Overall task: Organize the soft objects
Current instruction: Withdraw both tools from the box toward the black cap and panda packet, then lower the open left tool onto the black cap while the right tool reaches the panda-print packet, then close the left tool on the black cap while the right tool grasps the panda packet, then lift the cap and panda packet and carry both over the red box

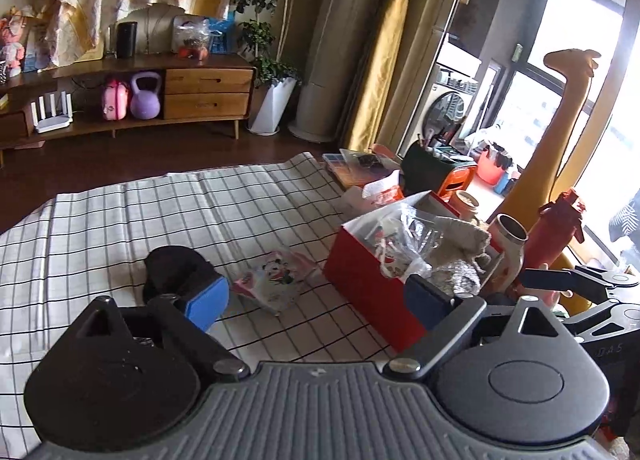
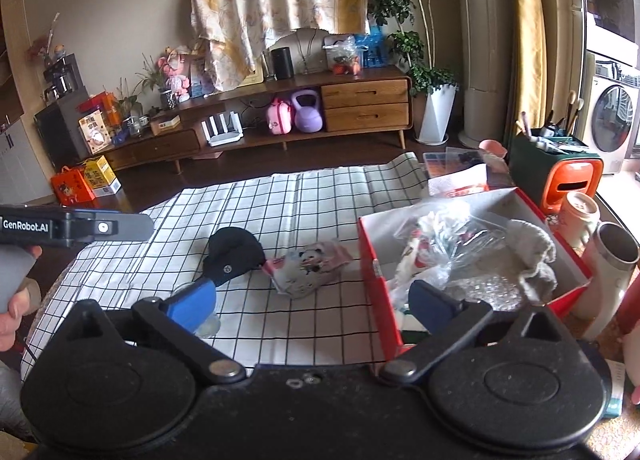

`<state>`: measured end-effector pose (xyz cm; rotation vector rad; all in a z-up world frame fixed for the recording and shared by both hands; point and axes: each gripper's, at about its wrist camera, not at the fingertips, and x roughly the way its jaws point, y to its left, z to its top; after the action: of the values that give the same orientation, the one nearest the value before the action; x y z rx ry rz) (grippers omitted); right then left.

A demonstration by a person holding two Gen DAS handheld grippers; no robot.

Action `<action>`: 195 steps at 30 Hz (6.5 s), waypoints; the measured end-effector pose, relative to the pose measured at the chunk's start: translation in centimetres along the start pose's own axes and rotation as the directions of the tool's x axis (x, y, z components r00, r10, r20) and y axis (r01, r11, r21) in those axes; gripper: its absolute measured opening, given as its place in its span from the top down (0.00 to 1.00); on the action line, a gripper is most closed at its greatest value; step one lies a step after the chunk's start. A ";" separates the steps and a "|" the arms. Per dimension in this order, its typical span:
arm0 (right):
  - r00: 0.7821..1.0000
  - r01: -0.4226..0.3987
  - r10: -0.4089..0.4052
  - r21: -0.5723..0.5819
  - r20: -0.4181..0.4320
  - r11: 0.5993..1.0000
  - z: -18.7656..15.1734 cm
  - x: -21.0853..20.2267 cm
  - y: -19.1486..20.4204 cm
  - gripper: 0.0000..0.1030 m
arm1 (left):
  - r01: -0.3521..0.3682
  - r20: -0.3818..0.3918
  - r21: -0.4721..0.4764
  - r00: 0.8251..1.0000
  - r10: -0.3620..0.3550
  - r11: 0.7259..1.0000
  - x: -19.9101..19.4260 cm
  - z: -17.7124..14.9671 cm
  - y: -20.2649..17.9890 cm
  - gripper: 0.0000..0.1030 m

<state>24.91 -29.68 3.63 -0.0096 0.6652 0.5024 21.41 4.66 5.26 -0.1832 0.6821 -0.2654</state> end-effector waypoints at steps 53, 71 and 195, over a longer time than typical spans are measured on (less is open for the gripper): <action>0.919 0.315 -0.170 0.401 -0.357 0.861 1.8 33.0 0.3 0.00 | -0.075 -0.192 0.159 0.976 0.105 0.984 20.4 -3.1 17.6 0.01; 0.902 0.321 -0.203 0.277 -0.380 0.906 0.9 33.8 1.1 0.08 | -0.094 -0.206 0.156 0.970 0.126 0.983 22.1 -4.3 18.4 0.64; 0.954 0.267 -0.245 0.117 -0.175 0.957 -0.3 15.0 -22.5 0.25 | 0.180 -0.189 0.086 0.969 -0.161 0.980 30.4 2.5 -12.7 0.86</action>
<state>44.95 -42.91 -8.82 -0.0048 0.8413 0.2042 43.38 -16.35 -7.72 -0.1207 0.8326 -0.4861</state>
